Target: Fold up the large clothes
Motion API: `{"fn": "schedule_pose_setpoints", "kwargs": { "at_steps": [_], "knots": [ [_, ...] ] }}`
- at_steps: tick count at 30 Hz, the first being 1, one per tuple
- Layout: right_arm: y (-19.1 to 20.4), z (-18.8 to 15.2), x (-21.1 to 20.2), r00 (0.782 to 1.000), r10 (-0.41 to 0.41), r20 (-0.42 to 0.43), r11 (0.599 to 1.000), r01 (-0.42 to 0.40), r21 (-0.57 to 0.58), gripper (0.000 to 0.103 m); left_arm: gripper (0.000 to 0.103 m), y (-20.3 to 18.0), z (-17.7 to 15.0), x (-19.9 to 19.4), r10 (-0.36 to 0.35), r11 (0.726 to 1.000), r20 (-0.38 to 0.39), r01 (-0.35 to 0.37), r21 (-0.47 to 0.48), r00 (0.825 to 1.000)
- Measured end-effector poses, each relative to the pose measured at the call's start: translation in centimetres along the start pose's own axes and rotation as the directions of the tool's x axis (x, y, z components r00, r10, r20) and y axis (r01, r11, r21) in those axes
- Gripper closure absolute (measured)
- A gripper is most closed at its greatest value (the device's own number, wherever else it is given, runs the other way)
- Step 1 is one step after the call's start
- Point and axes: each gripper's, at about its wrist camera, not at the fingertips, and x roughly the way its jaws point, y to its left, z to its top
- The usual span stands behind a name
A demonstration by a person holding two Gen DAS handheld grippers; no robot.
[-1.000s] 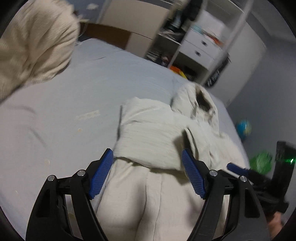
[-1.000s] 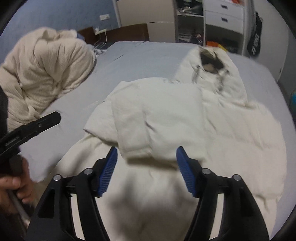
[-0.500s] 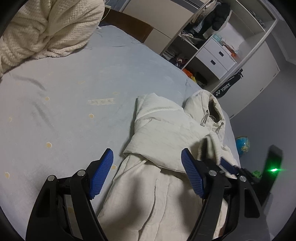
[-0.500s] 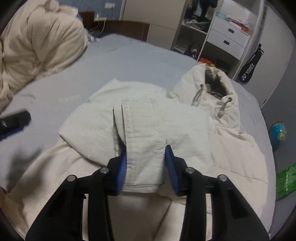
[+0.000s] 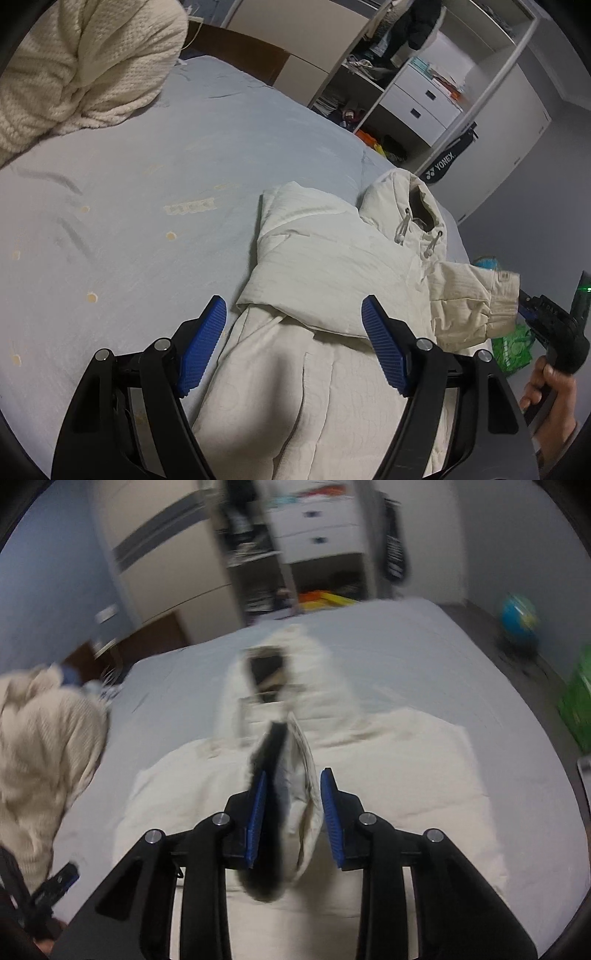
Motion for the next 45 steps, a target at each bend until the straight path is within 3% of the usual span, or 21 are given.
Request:
{"fn": "schedule_pose_setpoints", "kwargs": {
  "at_steps": [5, 9, 15, 19, 21, 27, 32, 38, 42, 45],
  "knots": [
    [-8.4, 0.3, -0.4, 0.997, -0.081, -0.008, 0.985, 0.081, 0.155, 0.075, 0.031, -0.9, -0.1, 0.2, 0.001, 0.999, -0.006, -0.001, 0.042, 1.0],
    [-11.5, -0.1, -1.1, 0.994, -0.109, 0.003, 0.974, 0.107, 0.199, 0.075, 0.031, -1.7, -0.5, 0.7, 0.008, 0.997, -0.019, -0.006, 0.081, 1.0],
    [-11.6, -0.1, 0.3, 0.999, -0.002, -0.032, 0.988, 0.007, 0.154, 0.074, 0.031, -4.2, -0.8, 1.5, 0.005, 0.983, -0.053, 0.005, 0.185, 0.999],
    [-10.4, 1.0, 2.1, 0.99, 0.121, -0.07, 0.984, -0.11, 0.137, 0.053, 0.031, -6.8, -0.7, 3.6, -0.005, 0.964, -0.118, 0.036, 0.262, 0.993],
    [-9.8, 2.1, 3.2, 0.979, 0.187, -0.081, 0.975, -0.175, 0.135, 0.052, 0.031, -8.1, -0.3, 5.2, 0.002, 0.953, -0.139, 0.04, 0.299, 0.99],
    [-8.8, 7.5, 8.0, 0.954, 0.281, -0.107, 0.951, -0.261, 0.167, 0.052, 0.031, -11.2, 1.6, 10.7, -0.01, 0.936, -0.149, 0.061, 0.346, 0.989],
    [-8.2, 11.8, 13.6, 0.934, 0.328, -0.144, 0.937, -0.301, 0.18, 0.052, 0.031, -11.2, 1.5, 14.0, -0.034, 0.937, -0.118, 0.073, 0.341, 0.992],
    [-7.6, 15.7, 21.9, 0.908, 0.339, -0.245, 0.938, -0.304, 0.169, 0.049, 0.03, -10.8, 0.7, 15.4, -0.075, 0.904, -0.097, 0.109, 0.414, 0.992],
    [-7.1, 17.1, 27.3, 0.883, 0.36, -0.302, 0.932, -0.329, 0.15, 0.049, 0.03, -9.7, 0.6, 16.8, -0.1, 0.913, -0.125, 0.141, 0.383, 0.987],
    [-6.7, 17.7, 30.1, 0.888, 0.326, -0.326, 0.945, -0.308, 0.105, 0.043, 0.027, -10.1, 0.5, 17.2, -0.089, 0.902, -0.118, 0.131, 0.412, 0.989]
  ]
}}
